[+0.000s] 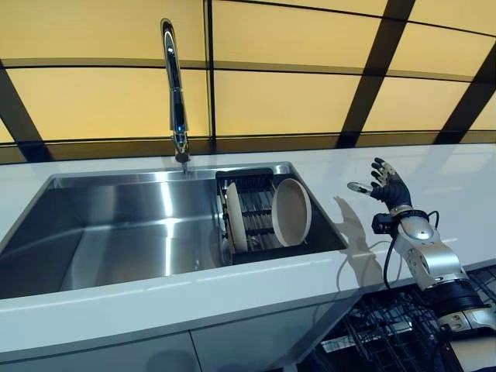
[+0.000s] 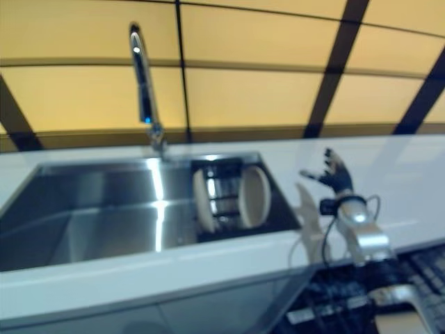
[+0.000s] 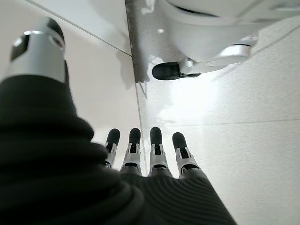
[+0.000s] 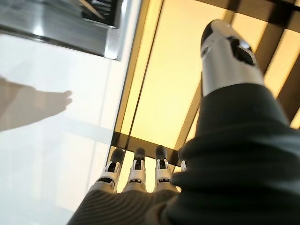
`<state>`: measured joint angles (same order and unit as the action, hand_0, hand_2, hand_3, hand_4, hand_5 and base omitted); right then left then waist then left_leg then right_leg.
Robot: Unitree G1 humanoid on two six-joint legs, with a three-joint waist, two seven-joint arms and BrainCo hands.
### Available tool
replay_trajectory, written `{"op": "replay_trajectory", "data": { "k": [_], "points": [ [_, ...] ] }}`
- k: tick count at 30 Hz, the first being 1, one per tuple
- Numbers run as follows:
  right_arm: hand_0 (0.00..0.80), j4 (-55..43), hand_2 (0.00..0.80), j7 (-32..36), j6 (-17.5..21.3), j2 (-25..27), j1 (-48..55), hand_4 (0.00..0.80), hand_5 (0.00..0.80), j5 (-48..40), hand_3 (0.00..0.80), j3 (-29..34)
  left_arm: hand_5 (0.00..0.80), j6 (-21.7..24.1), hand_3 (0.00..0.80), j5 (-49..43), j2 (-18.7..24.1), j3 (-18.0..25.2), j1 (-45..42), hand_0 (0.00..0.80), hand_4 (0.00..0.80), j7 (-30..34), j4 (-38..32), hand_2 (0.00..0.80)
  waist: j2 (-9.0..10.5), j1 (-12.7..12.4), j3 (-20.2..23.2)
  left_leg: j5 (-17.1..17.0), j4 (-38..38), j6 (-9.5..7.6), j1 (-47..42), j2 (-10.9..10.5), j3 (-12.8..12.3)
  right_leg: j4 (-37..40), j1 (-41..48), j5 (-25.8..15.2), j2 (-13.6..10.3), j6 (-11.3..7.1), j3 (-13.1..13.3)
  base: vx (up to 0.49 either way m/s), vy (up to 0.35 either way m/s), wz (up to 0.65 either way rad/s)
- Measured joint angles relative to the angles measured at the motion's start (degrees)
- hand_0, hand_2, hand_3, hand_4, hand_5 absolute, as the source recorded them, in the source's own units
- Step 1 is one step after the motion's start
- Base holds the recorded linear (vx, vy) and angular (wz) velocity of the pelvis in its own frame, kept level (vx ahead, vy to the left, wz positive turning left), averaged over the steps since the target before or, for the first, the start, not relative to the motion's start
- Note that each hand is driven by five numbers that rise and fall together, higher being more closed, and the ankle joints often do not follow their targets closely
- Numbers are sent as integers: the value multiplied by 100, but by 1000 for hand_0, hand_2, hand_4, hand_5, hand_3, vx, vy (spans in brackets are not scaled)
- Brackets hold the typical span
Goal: Take plates into dishwasher
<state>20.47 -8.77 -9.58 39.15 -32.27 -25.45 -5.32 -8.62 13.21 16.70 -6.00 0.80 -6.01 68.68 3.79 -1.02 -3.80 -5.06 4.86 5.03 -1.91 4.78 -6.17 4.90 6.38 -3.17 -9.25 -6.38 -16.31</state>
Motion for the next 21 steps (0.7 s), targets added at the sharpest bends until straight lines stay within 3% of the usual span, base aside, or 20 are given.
{"op": "replay_trajectory", "data": {
  "k": [16,21],
  "points": [
    [0,11,0,84,-678,10,-352,0,0,470,0,-522,0,-2,0,-14,-34,-4,-61,0,0,27,4,0,40,-170,28,26,1,75,-38,86,13,1,71,96,82,-4,-17,-1,1,0],
    [0,8,0,149,-722,-21,-403,0,0,633,0,-670,0,-3,0,-17,-31,-3,-52,0,0,48,-12,0,53,-192,21,26,6,75,-41,86,15,4,76,101,81,0,-21,0,0,0]
  ]
}}
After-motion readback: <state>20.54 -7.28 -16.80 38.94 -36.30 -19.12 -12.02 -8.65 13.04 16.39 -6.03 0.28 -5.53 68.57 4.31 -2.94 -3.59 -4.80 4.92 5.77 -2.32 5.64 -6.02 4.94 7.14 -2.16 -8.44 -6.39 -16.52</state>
